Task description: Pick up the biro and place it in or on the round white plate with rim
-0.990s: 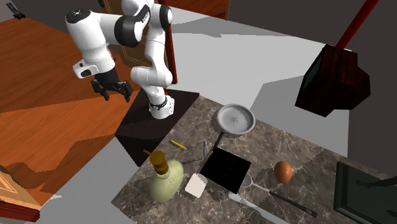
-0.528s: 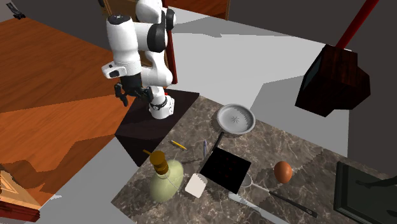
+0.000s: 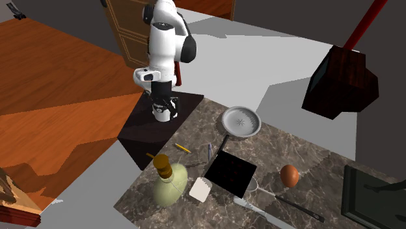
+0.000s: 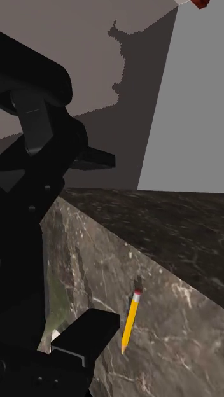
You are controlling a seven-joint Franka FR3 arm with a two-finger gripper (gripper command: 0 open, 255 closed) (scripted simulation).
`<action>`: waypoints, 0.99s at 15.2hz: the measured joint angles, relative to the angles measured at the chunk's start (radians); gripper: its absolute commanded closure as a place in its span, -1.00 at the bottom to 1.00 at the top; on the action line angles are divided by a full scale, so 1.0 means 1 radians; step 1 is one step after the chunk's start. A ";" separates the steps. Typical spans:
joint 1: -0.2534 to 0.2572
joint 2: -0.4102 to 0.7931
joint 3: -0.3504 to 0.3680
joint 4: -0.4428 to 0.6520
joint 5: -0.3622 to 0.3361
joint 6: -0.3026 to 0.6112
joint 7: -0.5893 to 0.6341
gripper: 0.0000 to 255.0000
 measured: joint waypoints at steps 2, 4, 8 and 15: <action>-0.015 0.020 0.080 -0.005 0.007 0.077 0.071 -1.00; -0.033 0.030 0.163 0.015 0.009 0.121 0.150 -1.00; -0.118 0.074 0.330 0.066 -0.012 0.227 0.294 -1.00; -0.369 0.103 0.657 0.224 -0.079 0.348 0.548 -1.00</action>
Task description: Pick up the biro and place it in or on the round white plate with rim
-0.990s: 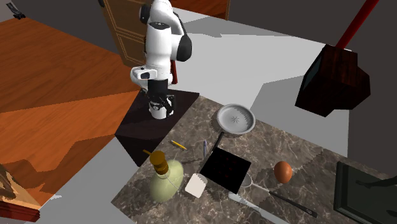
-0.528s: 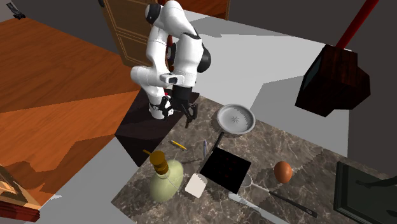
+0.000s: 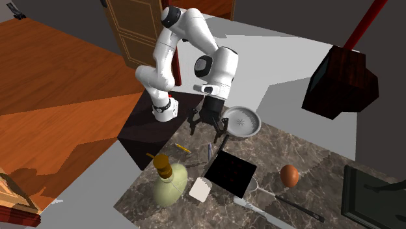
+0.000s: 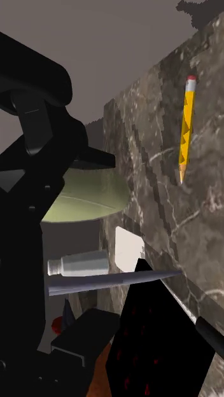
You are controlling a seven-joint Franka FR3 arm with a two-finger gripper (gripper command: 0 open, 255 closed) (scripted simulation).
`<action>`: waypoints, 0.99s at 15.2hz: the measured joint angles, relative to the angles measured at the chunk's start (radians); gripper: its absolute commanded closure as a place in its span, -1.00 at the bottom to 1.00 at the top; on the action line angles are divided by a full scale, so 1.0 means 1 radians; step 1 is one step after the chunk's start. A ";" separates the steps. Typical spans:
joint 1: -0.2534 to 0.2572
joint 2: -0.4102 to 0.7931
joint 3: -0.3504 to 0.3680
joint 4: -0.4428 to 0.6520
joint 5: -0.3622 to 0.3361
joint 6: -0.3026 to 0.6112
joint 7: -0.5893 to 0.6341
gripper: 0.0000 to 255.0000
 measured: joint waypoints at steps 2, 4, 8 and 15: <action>-0.090 -0.014 0.094 0.066 -0.017 0.012 0.068 -1.00; -0.136 -0.019 0.138 0.092 -0.022 0.025 0.095 -1.00; -0.194 -0.008 0.184 0.093 -0.026 0.070 0.107 -1.00; -0.239 0.005 0.216 0.089 -0.030 0.111 0.110 -1.00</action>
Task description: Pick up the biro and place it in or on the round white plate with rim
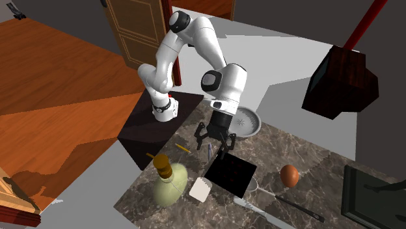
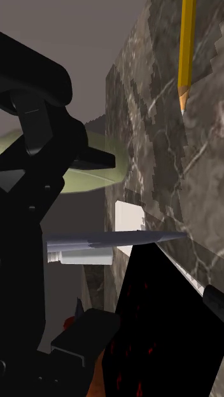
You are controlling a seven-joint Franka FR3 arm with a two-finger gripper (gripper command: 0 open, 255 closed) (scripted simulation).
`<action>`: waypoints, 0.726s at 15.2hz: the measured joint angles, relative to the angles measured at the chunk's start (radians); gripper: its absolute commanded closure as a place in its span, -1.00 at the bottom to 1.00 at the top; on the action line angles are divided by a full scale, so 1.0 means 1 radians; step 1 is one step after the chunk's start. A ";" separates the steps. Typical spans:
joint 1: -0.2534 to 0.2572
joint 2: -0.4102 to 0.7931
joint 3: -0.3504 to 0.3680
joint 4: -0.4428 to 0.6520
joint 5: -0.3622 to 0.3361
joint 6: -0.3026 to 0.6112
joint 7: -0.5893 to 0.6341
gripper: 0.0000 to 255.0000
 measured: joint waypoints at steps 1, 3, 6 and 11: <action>0.000 0.000 0.000 0.000 0.000 0.000 0.000 -1.00; 0.000 0.000 0.000 0.000 0.000 0.000 0.000 1.00; 0.000 0.000 0.000 0.000 0.000 0.000 0.000 1.00; 0.000 0.000 0.000 0.000 0.000 0.000 0.000 1.00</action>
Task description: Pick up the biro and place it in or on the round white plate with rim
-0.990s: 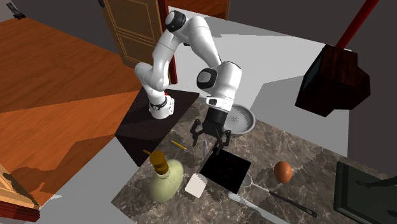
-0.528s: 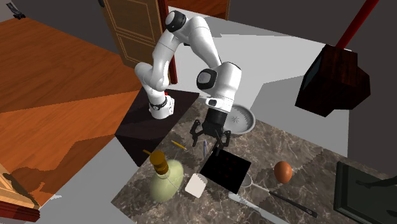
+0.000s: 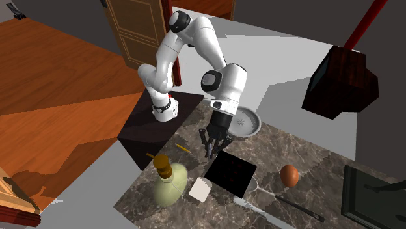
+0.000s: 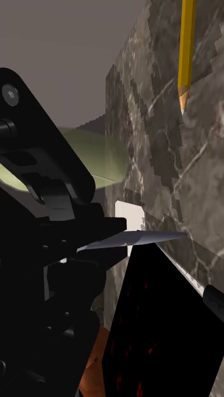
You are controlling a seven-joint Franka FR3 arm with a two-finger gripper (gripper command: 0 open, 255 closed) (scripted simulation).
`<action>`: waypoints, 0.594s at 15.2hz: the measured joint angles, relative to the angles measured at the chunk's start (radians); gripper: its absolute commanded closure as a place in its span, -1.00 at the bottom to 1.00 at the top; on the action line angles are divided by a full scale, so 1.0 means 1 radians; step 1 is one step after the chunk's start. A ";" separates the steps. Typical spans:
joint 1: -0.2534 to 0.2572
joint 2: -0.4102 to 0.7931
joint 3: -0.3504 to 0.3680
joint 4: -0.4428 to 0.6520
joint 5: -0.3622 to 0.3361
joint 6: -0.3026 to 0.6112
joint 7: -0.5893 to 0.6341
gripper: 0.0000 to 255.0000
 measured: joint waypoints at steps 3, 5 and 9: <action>0.004 0.000 -0.005 0.003 0.000 -0.006 -0.002 1.00; 0.008 0.003 -0.017 0.015 -0.003 -0.020 -0.010 1.00; 0.014 0.013 -0.047 0.050 -0.009 -0.057 -0.032 1.00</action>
